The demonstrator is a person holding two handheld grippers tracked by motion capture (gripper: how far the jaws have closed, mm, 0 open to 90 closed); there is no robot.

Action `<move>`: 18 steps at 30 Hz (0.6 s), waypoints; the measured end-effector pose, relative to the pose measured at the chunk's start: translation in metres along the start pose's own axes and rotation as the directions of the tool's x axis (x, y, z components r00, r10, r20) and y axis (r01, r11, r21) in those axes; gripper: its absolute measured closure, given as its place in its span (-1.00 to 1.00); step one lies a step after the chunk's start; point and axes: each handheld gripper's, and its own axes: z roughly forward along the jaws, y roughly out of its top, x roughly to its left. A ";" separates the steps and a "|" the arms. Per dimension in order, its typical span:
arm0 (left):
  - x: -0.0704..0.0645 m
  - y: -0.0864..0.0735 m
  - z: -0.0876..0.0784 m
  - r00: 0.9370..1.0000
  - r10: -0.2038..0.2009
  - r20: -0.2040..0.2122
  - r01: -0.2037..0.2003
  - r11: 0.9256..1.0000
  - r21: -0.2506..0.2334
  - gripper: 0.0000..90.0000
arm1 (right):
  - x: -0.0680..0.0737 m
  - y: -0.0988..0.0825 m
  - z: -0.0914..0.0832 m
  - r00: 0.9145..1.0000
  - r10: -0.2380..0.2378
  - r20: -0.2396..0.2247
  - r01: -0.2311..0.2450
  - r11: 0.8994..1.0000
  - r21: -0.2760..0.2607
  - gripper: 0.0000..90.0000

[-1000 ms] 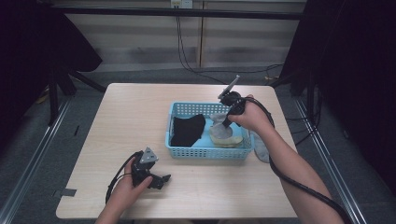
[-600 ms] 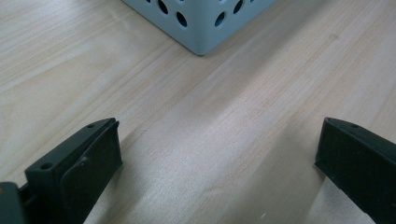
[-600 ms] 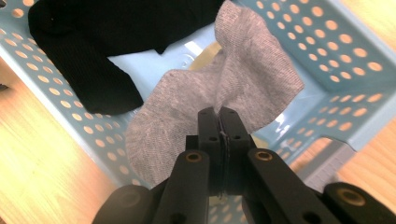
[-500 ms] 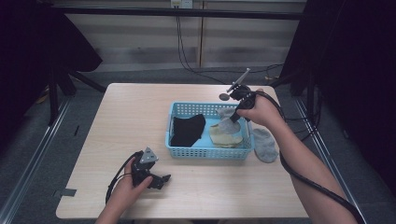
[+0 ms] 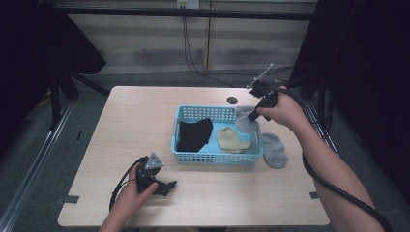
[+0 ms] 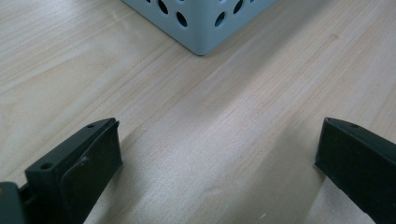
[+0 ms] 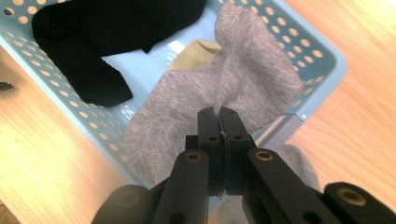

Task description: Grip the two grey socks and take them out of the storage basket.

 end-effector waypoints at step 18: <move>0.000 0.000 0.000 1.000 -0.004 -0.001 0.004 1.000 -0.004 -1.00 | -0.022 -0.023 -0.026 0.999 0.037 0.026 -0.037 0.999 -0.015 0.98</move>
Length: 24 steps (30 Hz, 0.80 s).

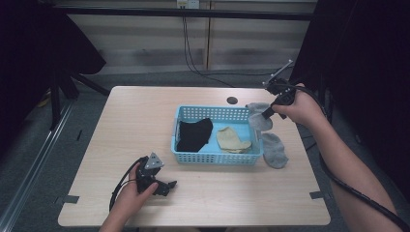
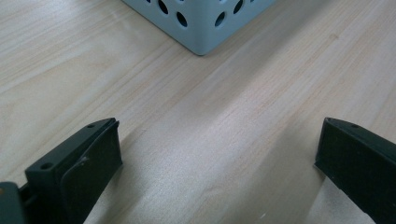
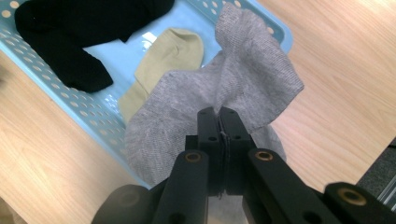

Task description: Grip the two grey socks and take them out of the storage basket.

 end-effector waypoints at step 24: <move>0.000 0.000 0.000 1.000 0.000 -0.002 0.000 1.000 -0.002 -1.00 | -0.041 -0.043 -0.006 0.995 0.098 0.030 -0.097 0.995 -0.025 0.97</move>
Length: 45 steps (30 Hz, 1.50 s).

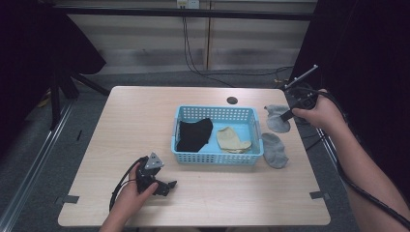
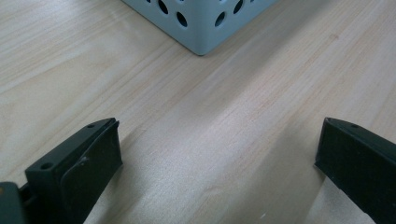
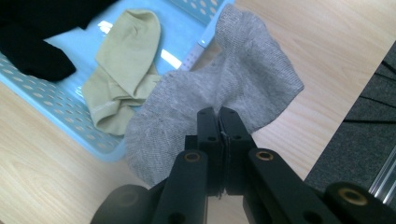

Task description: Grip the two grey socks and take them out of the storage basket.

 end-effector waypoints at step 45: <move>0.000 0.000 -0.001 1.000 0.006 -0.001 -0.006 1.000 0.008 -1.00 | -0.002 -0.024 0.091 0.999 -0.012 0.029 0.009 0.994 0.105 0.57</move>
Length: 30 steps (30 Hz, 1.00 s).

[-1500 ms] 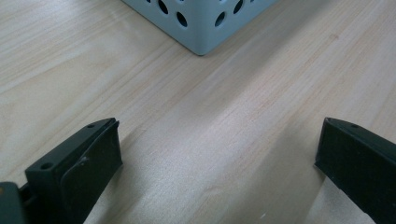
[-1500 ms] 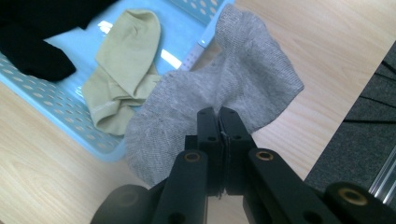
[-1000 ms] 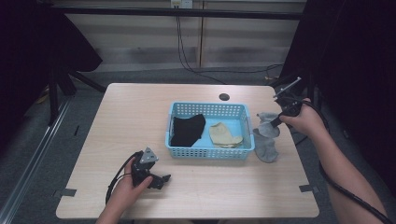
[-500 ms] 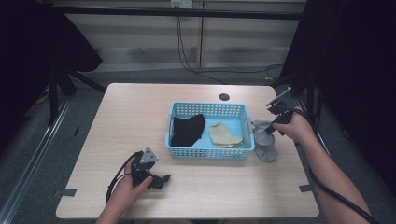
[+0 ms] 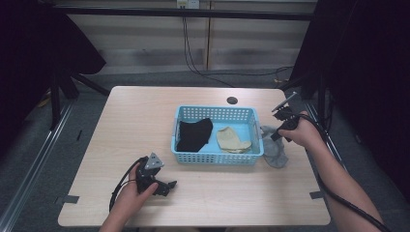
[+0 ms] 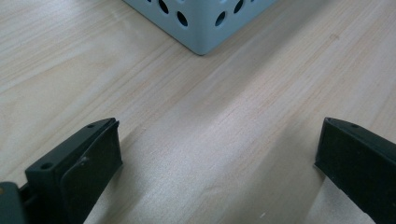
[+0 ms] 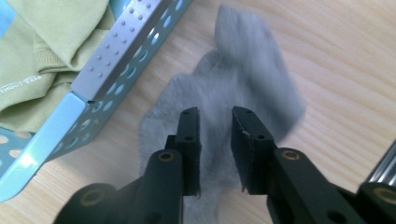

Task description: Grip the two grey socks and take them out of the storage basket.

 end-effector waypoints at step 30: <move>-0.001 -0.001 0.000 1.000 -0.005 0.000 0.005 1.000 0.000 -1.00 | 0.029 -0.034 -0.032 0.996 -0.083 -0.027 0.081 0.993 -0.084 -0.37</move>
